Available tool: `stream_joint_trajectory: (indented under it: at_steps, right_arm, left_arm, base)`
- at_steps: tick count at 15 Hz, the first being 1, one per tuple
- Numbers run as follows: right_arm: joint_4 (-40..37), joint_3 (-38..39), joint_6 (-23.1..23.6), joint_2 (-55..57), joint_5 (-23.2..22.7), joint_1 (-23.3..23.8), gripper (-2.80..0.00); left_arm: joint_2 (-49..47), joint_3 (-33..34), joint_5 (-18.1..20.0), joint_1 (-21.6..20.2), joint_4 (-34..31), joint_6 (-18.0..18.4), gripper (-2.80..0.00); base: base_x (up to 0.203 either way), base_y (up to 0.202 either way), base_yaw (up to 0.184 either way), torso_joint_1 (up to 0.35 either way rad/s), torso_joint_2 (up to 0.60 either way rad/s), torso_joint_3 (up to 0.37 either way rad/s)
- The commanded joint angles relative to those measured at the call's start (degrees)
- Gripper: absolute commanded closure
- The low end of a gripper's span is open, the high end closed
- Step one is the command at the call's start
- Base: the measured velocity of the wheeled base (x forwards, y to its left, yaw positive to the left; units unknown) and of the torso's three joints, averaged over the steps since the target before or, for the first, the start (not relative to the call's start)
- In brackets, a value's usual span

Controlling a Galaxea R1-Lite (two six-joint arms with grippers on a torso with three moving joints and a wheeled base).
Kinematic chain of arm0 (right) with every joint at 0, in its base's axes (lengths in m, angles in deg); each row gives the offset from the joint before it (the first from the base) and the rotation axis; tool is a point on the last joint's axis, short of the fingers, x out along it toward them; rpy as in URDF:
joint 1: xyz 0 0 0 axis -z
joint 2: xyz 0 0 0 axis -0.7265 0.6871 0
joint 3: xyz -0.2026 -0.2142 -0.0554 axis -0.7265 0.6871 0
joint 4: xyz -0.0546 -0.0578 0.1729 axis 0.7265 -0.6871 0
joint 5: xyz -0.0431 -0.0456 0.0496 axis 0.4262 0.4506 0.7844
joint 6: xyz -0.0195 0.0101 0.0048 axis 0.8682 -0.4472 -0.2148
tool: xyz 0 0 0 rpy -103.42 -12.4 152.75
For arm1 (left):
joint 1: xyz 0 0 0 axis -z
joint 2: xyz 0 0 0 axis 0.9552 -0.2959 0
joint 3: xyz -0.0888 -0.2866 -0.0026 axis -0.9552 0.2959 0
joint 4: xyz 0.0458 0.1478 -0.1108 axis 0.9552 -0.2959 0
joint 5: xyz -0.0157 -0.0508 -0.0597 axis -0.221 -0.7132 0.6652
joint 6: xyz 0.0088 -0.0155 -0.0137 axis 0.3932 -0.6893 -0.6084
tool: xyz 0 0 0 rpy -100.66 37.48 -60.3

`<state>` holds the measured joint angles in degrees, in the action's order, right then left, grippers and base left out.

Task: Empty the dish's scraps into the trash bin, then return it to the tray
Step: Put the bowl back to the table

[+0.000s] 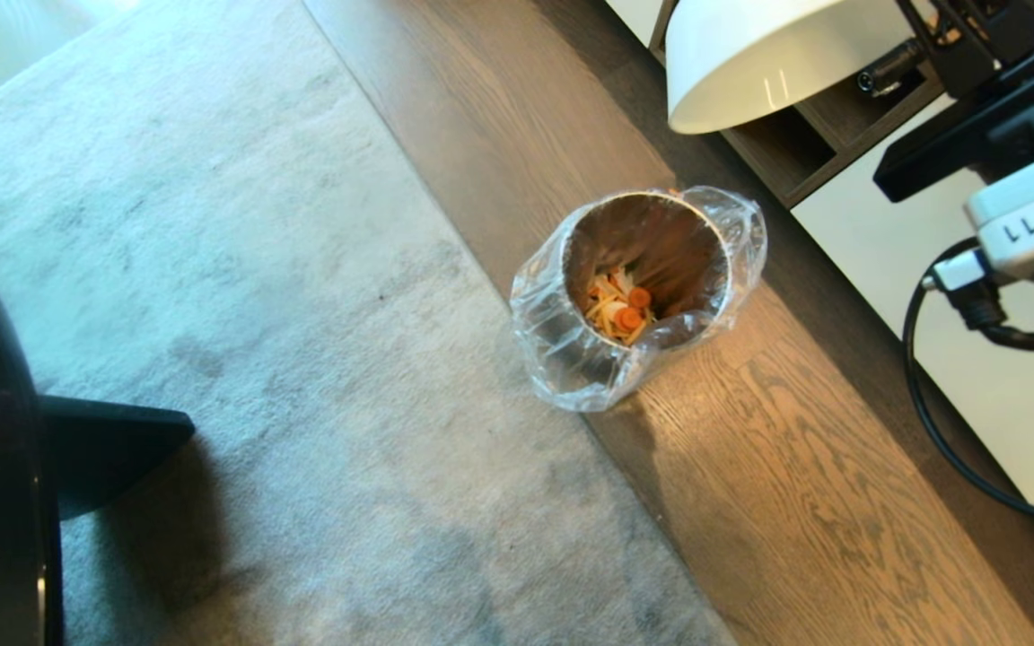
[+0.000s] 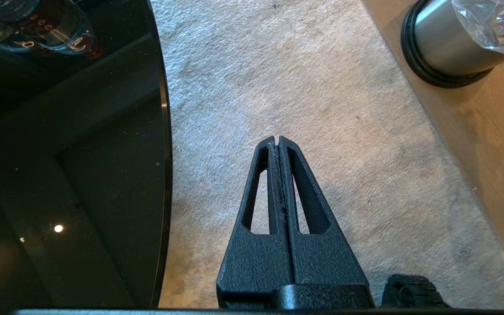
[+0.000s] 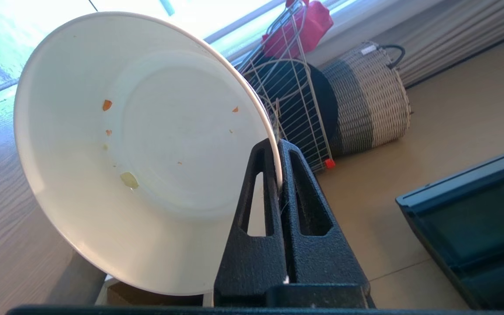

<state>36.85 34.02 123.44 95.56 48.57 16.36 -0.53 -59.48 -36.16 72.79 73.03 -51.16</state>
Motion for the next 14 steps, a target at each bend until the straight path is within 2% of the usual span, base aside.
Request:
stream_joint_trajectory:
  at_steps: [1,7,10,14]
  right_arm:
    - [2.5,1.1,-0.8,-0.3,1.6,0.0,0.0]
    - [2.0,7.8,-5.8,-2.6,9.9,0.0,0.0]
    - [0.4,11.6,-8.8,-4.5,16.8,0.0,0.0]
    - [-10.0,12.4,-12.4,-8.3,17.8,0.3,0.0]
  left_arm:
    - [0.0,0.0,0.0,0.0,0.0,-0.1,0.0]
    - [0.0,0.0,0.0,0.0,0.0,-0.1,0.0]
    - [0.0,0.0,0.0,0.0,0.0,-0.1,0.0]
    - [0.0,0.0,0.0,0.0,0.0,-0.1,0.0]
  base:
    - [0.0,0.0,0.0,0.0,0.0,0.0]
    - [0.0,0.0,0.0,0.0,0.0,0.0]
    - [0.0,0.0,0.0,0.0,0.0,0.0]
    - [0.0,0.0,0.0,0.0,0.0,0.0]
